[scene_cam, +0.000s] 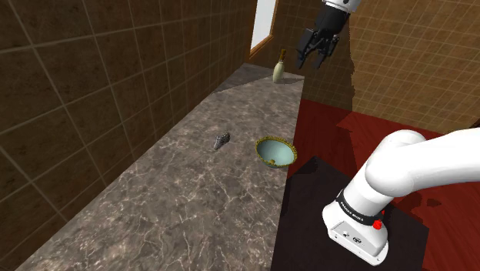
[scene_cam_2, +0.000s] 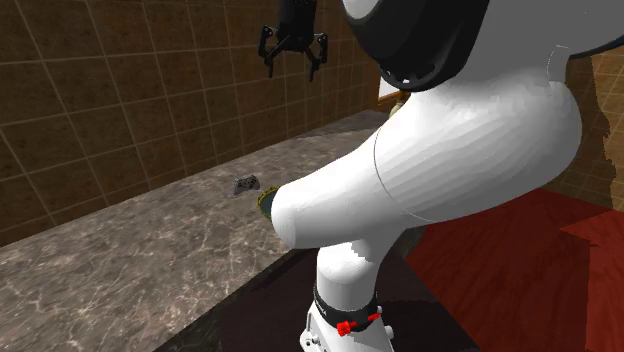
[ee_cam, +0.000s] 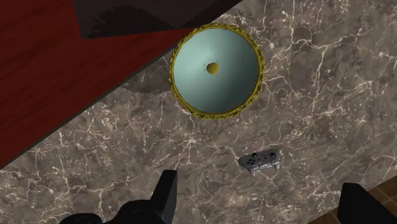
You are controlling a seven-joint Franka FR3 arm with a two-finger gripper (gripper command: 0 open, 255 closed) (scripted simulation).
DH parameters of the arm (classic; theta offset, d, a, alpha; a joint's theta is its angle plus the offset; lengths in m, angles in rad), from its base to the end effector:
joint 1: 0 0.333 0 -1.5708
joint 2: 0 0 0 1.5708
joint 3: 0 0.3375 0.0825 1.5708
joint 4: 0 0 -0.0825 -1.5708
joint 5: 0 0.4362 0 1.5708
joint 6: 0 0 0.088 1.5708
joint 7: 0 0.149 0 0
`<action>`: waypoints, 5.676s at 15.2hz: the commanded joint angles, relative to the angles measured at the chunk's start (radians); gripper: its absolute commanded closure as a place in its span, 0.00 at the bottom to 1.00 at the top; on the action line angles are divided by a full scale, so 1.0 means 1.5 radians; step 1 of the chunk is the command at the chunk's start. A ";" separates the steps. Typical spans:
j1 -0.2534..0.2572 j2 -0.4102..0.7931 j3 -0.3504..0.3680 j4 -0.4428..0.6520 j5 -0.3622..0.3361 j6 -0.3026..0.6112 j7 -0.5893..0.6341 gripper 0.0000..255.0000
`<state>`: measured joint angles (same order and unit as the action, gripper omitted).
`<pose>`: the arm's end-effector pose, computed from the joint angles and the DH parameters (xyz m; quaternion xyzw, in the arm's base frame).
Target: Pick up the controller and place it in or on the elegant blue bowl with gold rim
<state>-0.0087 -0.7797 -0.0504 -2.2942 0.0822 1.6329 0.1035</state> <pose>0.3571 -0.0136 0.6009 -0.9937 0.0749 -0.0570 0.0605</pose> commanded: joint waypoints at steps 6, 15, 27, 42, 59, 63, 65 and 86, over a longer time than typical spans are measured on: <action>0.004 0.069 0.026 -0.041 0.020 0.095 0.034 0.00; 0.016 0.242 0.067 -0.063 0.050 0.262 0.090 0.00; 0.032 0.533 0.104 0.016 0.067 0.440 0.162 0.00; 0.053 0.754 0.113 0.099 0.068 0.558 0.199 0.00; 0.053 0.754 0.113 0.101 0.067 0.558 0.200 1.00; 0.040 0.804 0.081 0.221 0.025 0.377 0.216 0.00; 0.035 0.831 0.071 0.275 0.011 0.306 0.220 0.00; 0.038 0.859 0.073 0.244 0.014 0.366 0.219 1.00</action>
<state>0.0487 0.5092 0.0586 -1.9282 0.1027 2.1826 0.4312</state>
